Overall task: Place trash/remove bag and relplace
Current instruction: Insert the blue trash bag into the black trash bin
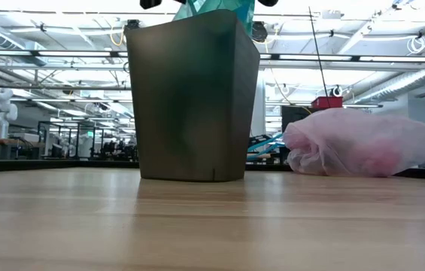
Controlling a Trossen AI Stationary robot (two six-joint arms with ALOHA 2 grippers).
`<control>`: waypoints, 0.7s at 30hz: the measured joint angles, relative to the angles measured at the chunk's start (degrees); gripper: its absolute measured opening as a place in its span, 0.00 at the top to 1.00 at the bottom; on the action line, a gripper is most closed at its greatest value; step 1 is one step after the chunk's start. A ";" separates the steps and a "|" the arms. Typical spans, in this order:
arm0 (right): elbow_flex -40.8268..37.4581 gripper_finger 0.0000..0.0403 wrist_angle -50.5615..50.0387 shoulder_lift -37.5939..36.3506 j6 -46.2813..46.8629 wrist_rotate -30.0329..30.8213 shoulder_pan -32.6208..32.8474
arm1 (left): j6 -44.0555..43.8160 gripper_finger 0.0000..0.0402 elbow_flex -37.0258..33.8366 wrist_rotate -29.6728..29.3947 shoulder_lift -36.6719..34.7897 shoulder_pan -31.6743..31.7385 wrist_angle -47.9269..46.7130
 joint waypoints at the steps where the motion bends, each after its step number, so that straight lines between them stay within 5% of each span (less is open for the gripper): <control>1: 0.00 1.00 0.00 0.00 0.00 0.00 0.00 | -0.08 0.47 0.00 -0.02 0.49 0.00 0.27; 7: -0.02 1.00 0.00 0.00 0.00 0.00 0.00 | -2.10 0.54 0.00 -0.06 2.84 0.00 0.23; 14: -0.02 1.00 -0.10 -0.02 -0.45 0.02 0.00 | -3.02 0.96 0.16 4.47 0.01 0.33 -0.25; 21: -0.02 1.00 -2.21 -0.04 -0.39 0.02 -0.17 | -6.19 1.00 5.16 8.97 -3.88 0.50 -0.28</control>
